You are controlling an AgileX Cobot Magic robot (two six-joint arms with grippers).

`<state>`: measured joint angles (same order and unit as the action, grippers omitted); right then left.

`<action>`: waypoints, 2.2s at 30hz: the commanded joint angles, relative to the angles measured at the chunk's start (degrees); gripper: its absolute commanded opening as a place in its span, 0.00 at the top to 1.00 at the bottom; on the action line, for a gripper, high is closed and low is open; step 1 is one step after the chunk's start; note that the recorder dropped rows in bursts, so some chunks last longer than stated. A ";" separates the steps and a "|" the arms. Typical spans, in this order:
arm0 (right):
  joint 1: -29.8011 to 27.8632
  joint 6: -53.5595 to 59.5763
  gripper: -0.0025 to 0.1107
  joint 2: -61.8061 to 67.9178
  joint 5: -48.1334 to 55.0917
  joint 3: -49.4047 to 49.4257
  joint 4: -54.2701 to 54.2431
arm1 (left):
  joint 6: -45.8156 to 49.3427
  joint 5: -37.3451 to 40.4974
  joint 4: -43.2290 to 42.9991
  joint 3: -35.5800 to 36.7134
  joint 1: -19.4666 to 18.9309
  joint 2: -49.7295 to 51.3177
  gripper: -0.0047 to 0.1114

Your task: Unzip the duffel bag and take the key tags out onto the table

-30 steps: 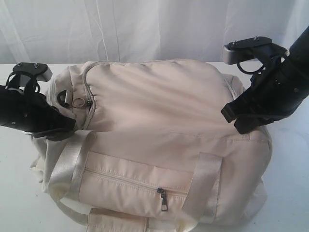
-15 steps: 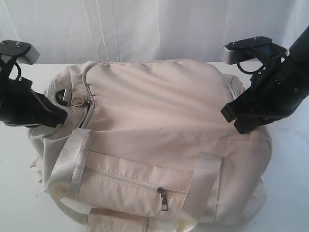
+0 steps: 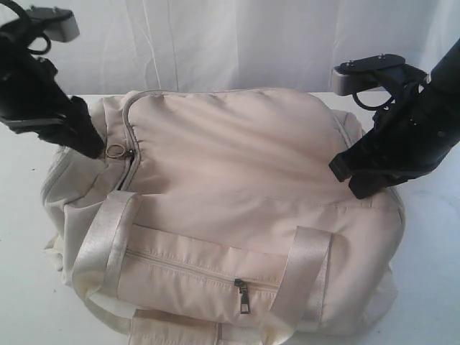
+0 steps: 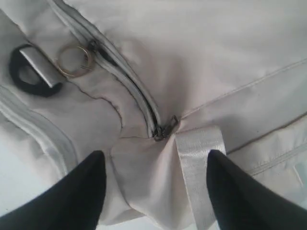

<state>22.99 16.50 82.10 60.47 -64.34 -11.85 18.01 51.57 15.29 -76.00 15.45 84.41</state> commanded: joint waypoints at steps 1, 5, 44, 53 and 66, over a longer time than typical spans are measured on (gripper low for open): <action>-0.12 -0.23 0.98 -0.66 1.12 0.41 1.39 | 0.06 2.37 -1.29 -0.68 3.19 5.40 0.39; -0.12 -0.23 0.98 -0.66 1.12 0.41 1.28 | 0.21 -0.57 -6.44 -0.68 5.71 8.84 0.38; -0.12 -0.23 0.98 -0.66 2.62 0.41 0.54 | -2.61 6.72 -11.08 -0.68 6.01 5.85 0.96; -0.12 4.04 0.98 -0.66 4.81 0.41 -4.70 | -2.40 13.99 -8.56 -0.68 6.01 2.63 0.96; -0.12 5.50 0.48 -1.18 4.70 -0.44 -4.63 | -0.91 15.12 -7.28 -0.68 6.01 1.92 0.96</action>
<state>22.99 20.75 81.76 64.47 -64.34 -16.10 16.94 63.68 5.88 -76.92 21.30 87.15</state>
